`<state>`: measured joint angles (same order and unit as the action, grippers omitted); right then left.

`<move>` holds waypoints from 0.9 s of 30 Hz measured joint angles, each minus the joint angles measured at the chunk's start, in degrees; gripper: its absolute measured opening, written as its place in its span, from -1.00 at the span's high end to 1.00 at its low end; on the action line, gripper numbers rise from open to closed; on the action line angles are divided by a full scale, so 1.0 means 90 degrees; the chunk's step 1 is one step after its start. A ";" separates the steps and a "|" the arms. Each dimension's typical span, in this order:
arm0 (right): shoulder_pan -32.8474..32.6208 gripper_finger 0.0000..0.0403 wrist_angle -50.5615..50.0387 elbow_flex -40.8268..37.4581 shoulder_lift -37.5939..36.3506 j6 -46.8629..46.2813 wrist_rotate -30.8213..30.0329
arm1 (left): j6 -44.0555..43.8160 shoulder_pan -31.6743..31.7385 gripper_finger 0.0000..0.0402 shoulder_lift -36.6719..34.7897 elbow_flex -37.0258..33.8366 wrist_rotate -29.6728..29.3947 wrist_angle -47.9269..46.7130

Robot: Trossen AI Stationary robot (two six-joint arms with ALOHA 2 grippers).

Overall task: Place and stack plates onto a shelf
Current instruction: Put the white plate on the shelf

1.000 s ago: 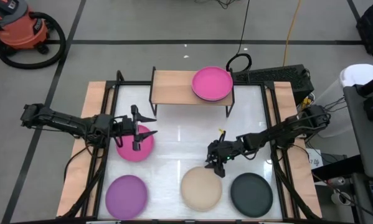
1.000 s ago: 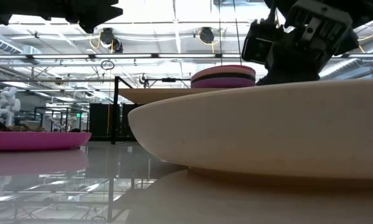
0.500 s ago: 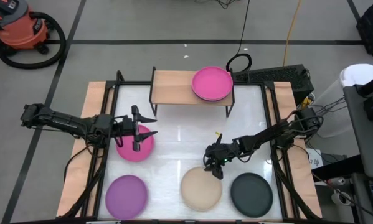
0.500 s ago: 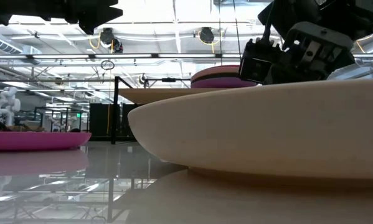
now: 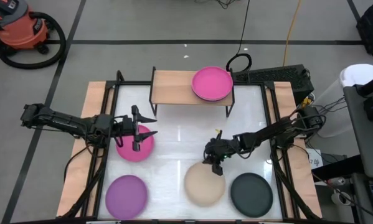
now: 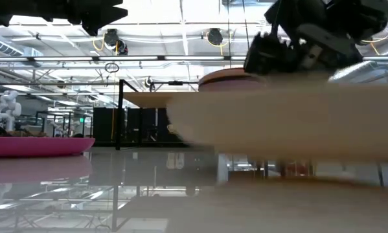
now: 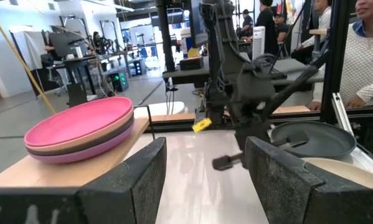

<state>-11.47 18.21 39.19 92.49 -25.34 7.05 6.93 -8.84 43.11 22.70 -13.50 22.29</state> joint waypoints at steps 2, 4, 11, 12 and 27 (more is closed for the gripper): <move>0.0104 0.99 -0.0040 0.0082 -0.0251 0.0162 -0.0243 | -0.0103 -0.0002 -0.11 0.0000 0.0000 0.0002 0.0030; 0.0244 0.99 0.0001 0.0258 -0.0544 0.0415 -0.0420 | -0.0251 -0.0013 -0.11 -0.0006 0.0000 0.0002 0.0038; 0.1051 1.00 -0.0152 0.1197 -0.1572 0.1404 -0.1482 | -0.0384 -0.0172 -0.11 -0.0013 0.0000 -0.0004 0.0037; 0.1222 1.00 -0.0143 0.1355 -0.1648 0.1538 -0.1630 | -0.0477 -0.0228 -0.11 -0.0042 0.0000 -0.0037 0.0015; 0.4347 1.00 0.0145 0.3872 -0.0172 0.1594 -0.0819 | 0.0077 -0.1209 -0.11 -0.0508 0.0012 -0.1177 0.0028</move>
<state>27.65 19.51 74.04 90.94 -11.00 -0.32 7.62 -19.73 38.54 22.81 -24.09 22.55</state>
